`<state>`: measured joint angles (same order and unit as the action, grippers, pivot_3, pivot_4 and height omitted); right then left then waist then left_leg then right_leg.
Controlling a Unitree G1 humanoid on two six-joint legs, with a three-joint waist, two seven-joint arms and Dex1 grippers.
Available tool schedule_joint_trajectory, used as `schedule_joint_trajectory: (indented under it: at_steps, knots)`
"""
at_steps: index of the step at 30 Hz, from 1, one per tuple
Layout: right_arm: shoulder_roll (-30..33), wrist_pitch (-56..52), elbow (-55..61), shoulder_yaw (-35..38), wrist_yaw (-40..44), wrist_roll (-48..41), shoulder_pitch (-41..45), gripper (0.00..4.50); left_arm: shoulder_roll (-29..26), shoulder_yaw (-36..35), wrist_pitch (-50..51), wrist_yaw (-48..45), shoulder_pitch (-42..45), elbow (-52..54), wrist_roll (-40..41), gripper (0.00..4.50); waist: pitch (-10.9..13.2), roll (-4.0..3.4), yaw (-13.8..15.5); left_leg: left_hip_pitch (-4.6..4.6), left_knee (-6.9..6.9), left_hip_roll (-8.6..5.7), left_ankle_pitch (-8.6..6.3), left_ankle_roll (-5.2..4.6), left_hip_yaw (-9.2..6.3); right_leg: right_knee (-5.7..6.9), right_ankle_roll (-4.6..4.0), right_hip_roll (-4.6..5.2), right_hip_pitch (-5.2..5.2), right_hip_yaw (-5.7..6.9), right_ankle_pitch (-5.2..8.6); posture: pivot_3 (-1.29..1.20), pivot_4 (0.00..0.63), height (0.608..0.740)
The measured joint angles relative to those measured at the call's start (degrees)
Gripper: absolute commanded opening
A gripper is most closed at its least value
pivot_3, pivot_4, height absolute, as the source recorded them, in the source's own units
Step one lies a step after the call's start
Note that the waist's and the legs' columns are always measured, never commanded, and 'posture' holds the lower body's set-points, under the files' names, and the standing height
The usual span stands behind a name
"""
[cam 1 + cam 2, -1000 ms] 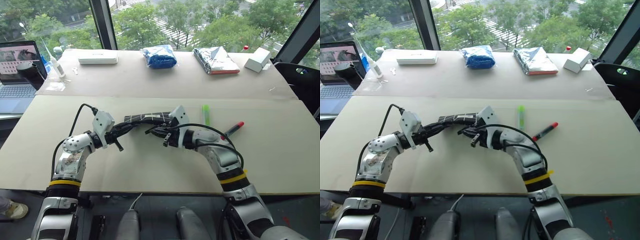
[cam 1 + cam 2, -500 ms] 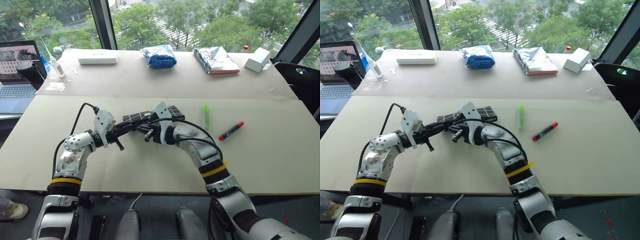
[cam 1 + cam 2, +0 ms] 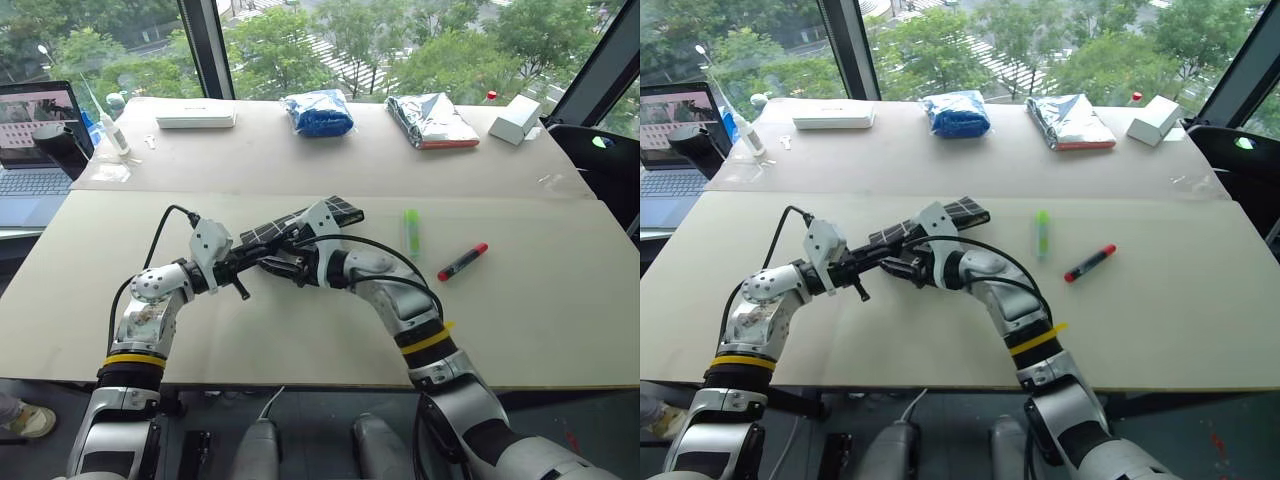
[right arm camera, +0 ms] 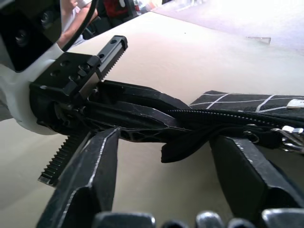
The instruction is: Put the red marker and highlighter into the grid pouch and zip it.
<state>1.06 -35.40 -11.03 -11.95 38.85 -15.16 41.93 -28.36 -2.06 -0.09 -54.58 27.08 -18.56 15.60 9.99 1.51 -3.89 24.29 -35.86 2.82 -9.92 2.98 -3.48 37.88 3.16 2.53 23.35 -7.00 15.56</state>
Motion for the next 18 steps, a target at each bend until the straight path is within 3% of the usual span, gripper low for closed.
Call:
schedule_joint_trajectory:
  at_steps: [5, 11, 16, 18]
  knots:
    - [7.1, -6.5, 13.1, 2.8, 8.8, -10.5, -4.9, 4.12, 0.5, 0.7, -0.1, -0.2, 0.0, -0.7, -0.1, 0.00, 0.0, 0.00, 0.3, 0.05, -0.01, 0.00, 0.00, 0.00, -0.01, -0.07, 0.01, 0.01, -0.02, 0.02, 0.00, 0.00, 0.150, 0.740]
    - [22.3, -6.2, 25.7, 4.9, 17.1, -14.9, -15.4, 4.12, 0.6, 0.9, -0.2, -0.1, 0.0, -1.2, -0.3, 0.00, 0.0, 0.02, 0.3, 0.01, -0.01, 0.00, 0.00, 0.00, -0.01, -0.16, 0.38, 0.00, -0.06, 0.00, 0.23, 0.00, 0.150, 0.740]
    - [29.0, -4.8, 22.8, 12.4, 9.2, -9.6, -15.8, 4.12, 0.6, 0.8, -0.3, 0.0, -0.2, -1.0, -0.3, 0.00, 0.0, 0.03, 0.4, 0.01, 0.00, 0.00, 0.00, 0.00, 0.02, -0.19, 0.38, 0.00, -0.06, -0.02, 0.22, 0.00, 0.150, 0.740]
    - [29.1, -5.8, 18.4, 17.0, 0.0, -6.2, -13.8, 4.12, 0.8, 0.8, -0.3, 0.0, -0.6, -0.8, -0.2, 0.00, 0.0, 0.04, 0.4, 0.02, 0.00, -0.01, 0.00, 0.00, 0.03, -0.19, 0.31, 0.01, -0.06, -0.04, 0.18, 0.00, 0.150, 0.740]
